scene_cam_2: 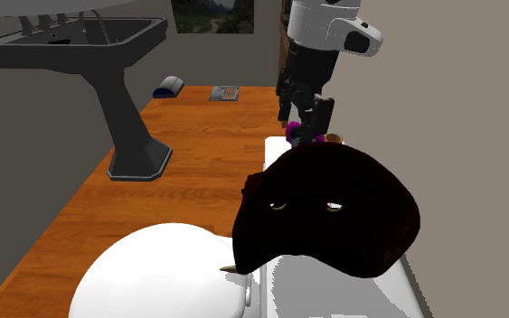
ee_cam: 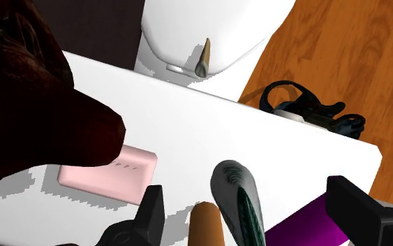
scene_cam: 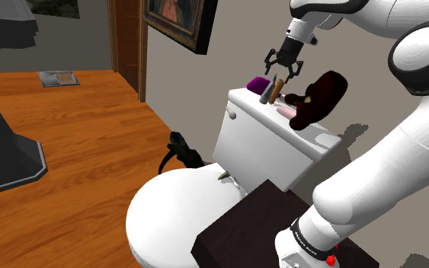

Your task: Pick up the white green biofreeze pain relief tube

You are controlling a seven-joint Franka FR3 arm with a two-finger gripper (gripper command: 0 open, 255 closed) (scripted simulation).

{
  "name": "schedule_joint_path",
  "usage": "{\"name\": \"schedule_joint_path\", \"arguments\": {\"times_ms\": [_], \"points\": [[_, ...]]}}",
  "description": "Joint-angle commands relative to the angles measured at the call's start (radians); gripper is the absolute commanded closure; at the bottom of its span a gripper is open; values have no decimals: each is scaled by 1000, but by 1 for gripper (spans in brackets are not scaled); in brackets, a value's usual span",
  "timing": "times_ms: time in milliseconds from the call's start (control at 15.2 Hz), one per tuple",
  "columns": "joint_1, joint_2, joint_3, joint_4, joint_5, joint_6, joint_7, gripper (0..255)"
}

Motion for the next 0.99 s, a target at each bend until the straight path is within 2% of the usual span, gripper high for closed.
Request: {"name": "schedule_joint_path", "arguments": {"times_ms": [0, 594, 924], "points": [[0, 0, 0, -3, 0, 4, -1, 255], [0, -1, 0, -5, 0, 4, 0, 255], [0, 10, -1, 76, 2, -65, 4, 255]]}}
